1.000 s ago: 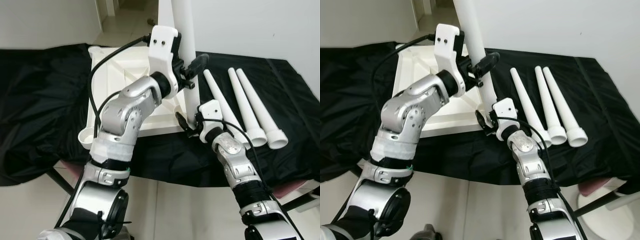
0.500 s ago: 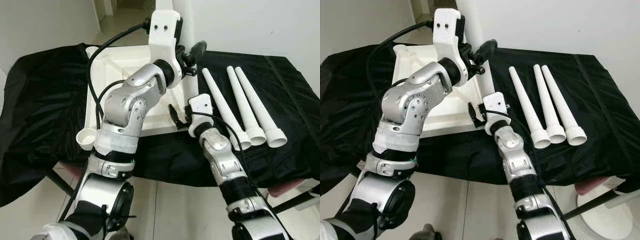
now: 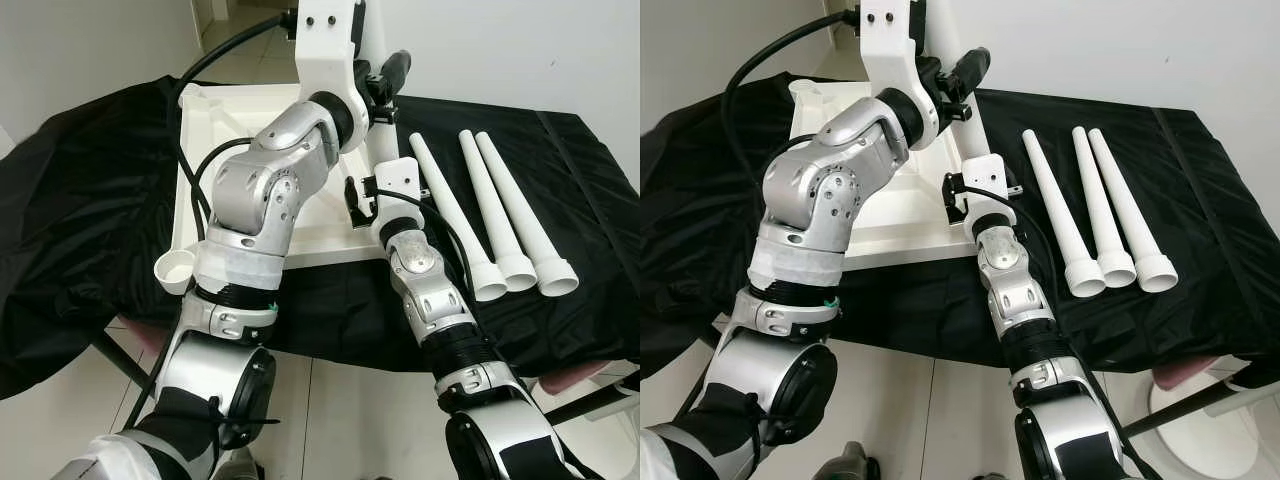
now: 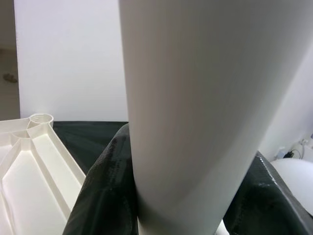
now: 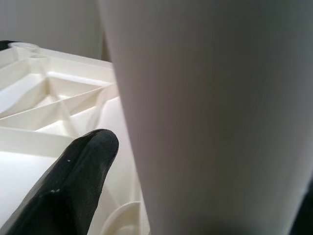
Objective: Building children table
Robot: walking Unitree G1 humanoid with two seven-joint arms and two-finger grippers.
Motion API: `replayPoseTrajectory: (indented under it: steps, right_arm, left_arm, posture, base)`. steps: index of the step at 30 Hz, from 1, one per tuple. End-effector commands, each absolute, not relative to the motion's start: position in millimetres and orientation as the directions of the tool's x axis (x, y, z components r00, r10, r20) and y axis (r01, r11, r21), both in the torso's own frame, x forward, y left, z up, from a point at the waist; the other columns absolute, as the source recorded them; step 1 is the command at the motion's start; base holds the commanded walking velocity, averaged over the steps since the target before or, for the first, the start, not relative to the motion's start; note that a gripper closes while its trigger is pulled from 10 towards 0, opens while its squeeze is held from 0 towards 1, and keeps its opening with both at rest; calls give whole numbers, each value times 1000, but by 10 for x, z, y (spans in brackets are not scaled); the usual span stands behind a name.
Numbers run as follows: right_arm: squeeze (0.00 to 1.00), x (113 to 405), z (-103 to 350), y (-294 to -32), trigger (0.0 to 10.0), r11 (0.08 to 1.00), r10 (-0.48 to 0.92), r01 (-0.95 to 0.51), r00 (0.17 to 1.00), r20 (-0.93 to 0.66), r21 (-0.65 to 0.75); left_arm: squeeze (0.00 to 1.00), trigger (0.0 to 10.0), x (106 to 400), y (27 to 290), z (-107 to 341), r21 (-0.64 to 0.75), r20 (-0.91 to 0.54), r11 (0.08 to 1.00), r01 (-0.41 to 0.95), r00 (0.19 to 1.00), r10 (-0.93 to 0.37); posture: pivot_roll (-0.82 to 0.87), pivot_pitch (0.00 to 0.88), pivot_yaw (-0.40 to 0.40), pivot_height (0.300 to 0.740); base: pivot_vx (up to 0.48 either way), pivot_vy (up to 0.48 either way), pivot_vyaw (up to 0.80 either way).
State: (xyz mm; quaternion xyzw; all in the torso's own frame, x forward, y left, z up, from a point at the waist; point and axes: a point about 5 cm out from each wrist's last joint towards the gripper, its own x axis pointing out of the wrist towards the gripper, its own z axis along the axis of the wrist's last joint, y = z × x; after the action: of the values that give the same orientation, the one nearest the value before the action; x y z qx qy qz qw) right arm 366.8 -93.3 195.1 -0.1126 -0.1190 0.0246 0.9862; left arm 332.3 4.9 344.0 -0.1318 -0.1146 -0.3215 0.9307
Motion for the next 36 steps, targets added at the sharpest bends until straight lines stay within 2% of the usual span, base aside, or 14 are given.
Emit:
replayPoseTrajectory:
  steps: [1,10,26,27,28,29,30,31,36]
  right_arm:
    - [0,3672,1972,-895,10000,970,52,9,969,241,-243]
    - [0,3684,2011,-819,10000,947,-24,113,958,287,-300]
    - [0,3672,2004,-708,10000,945,-37,128,957,289,-301]
    - [0,3673,2001,-696,3922,946,-31,120,958,287,-300]
    - [0,3674,2002,-686,3608,948,-26,114,958,285,-298]
    - [0,3673,2005,-678,2627,949,-20,107,959,283,-295]
    - [0,3673,2007,-673,2627,951,-16,103,959,283,-293]
    - [0,3675,2017,-669,0,951,-14,101,958,286,-293]
    - [0,3678,2043,-661,0,948,-10,105,953,301,-302]
  left_arm:
    - [0,10000,3283,-5,3552,-157,334,749,644,748,-573]
    - [0,10000,3310,-41,3584,-145,336,769,622,762,-554]
    - [0,10000,3295,-75,3643,-143,352,780,609,768,-535]
    - [0,10000,3291,-73,3647,-143,354,780,610,767,-535]
    - [0,10000,3287,-72,3649,-143,355,779,610,767,-535]
    - [0,10000,3283,-72,3649,-144,356,779,611,766,-535]
    - [0,10000,3280,-73,3649,-144,356,778,611,766,-535]
    - [0,10000,3281,-75,3648,-143,356,778,612,765,-536]
    - [0,10000,3280,-84,3643,-140,355,776,614,763,-540]
  posture:
    - [157,8,-31,740]
    - [170,0,-46,740]
    - [187,12,-64,740]
    - [189,15,-66,740]
    - [190,16,-66,740]
    - [190,16,-66,740]
    - [190,16,-66,740]
    - [191,16,-67,740]
    - [189,13,-66,740]
  base:
    - [0,0,0]
    - [0,0,0]
    - [0,0,0]
    - [0,0,0]
    - [0,0,0]
    - [0,0,0]
    - [0,0,0]
    - [0,0,0]
    - [0,0,0]
